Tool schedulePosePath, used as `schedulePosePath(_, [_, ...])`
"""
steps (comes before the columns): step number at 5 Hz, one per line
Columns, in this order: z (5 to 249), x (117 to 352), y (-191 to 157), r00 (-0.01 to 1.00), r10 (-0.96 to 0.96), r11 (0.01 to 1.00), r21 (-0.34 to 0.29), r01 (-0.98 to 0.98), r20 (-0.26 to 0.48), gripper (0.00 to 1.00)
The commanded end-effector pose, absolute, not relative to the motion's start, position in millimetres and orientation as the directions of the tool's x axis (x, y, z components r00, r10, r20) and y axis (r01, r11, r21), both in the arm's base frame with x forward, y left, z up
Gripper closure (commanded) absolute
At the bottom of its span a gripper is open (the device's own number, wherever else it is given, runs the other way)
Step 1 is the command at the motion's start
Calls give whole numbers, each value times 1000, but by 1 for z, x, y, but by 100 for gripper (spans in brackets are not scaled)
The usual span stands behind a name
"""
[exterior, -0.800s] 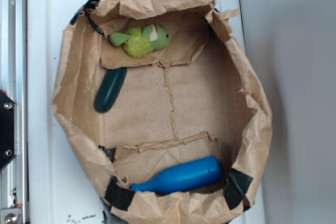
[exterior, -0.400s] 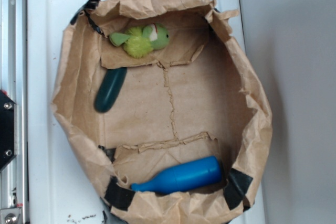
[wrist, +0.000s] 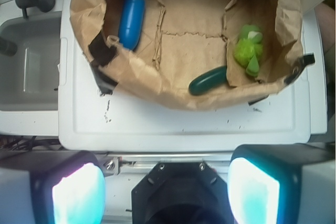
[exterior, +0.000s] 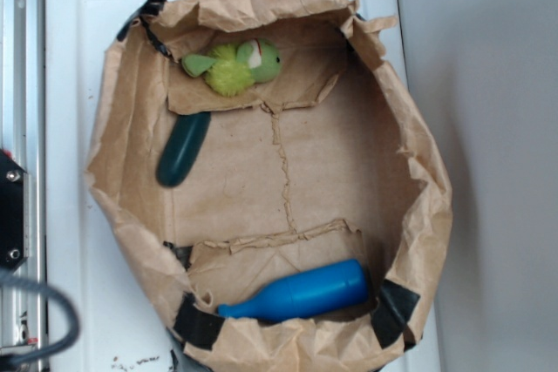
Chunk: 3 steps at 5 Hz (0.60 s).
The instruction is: Grab the green animal.
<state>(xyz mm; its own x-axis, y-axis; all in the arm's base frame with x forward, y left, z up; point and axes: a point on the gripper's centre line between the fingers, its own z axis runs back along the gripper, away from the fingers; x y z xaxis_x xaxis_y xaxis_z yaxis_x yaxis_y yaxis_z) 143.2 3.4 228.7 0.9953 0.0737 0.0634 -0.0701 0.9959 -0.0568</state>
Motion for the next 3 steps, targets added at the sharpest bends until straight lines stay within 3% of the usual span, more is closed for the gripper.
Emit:
schedulePosePath(1, [224,176,-1,981,-171,985,4,171,97,0])
schedulePosePath(2, [206,204,-8,962,-257,966,44,254,96,0])
schedulePosePath(3, [180,208,13,969,-234,972,53,230,85,0])
